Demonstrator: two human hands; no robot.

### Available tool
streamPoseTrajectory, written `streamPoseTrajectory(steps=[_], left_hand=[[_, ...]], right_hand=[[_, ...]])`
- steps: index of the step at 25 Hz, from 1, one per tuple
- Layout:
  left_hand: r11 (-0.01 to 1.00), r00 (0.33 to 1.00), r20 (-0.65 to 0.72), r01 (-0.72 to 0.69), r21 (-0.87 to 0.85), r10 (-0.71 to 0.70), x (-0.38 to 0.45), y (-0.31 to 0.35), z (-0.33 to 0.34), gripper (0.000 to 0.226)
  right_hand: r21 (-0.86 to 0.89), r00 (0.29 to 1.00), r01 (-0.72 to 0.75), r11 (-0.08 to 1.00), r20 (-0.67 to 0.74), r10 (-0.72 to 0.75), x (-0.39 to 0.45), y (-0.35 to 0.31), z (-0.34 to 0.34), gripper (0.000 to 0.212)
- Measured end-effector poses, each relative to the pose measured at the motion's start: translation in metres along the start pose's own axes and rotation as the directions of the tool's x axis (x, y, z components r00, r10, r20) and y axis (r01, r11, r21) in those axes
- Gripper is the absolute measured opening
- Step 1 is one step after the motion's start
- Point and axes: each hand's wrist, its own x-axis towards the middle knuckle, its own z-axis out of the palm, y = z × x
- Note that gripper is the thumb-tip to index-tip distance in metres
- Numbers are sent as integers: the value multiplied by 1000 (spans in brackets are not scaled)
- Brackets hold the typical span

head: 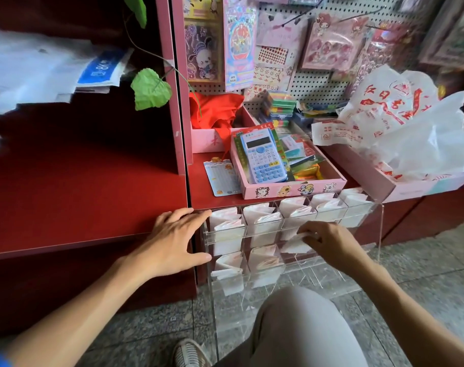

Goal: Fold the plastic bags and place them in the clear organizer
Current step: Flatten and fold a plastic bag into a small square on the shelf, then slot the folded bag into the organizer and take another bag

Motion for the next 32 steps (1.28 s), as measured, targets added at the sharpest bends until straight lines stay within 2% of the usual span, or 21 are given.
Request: streamPoseTrajectory(steps=[4, 7, 11, 14, 17, 21, 23, 27, 32], left_hand=[[1000, 1000, -1, -4, -14, 4, 1, -2, 2, 105], [1000, 1000, 0, -10, -16, 10, 0, 0, 1, 99], [998, 999, -28, -43, -42, 42, 1, 0, -11, 88], [987, 994, -108, -15, -163, -2, -2, -15, -30, 77], [978, 981, -106, 146, -149, -162, -18, -45, -41, 72], [910, 913, -47, 396, -124, -405, -56, -97, -47, 74], [873, 875, -37, 478, -95, -483, -78, -117, -52, 73], [805, 804, -50, 589, -72, -593, -135, -158, -64, 68], [699, 696, -81, 702, -138, -714, -209, -211, -64, 71]], right_hand=[[-31, 1000, 2, 1000, 18, -1, 2, -5, 20, 23], [-113, 997, -73, 991, 26, 77, -1, -6, 29, 22], [-129, 991, -44, 991, -134, 27, 5, -22, 25, 6], [-102, 977, 73, 992, -193, -91, 23, -62, 10, 28], [31, 916, 329, 944, -253, -311, 49, -125, -10, 27], [124, 825, 522, 844, -323, -463, 83, -223, -24, 18], [163, 787, 583, 796, -359, -502, 98, -269, -26, 12], [241, 735, 662, 710, -396, -550, 136, -361, -29, 20], [197, 719, 682, 705, -359, -595, 200, -464, -35, 27]])
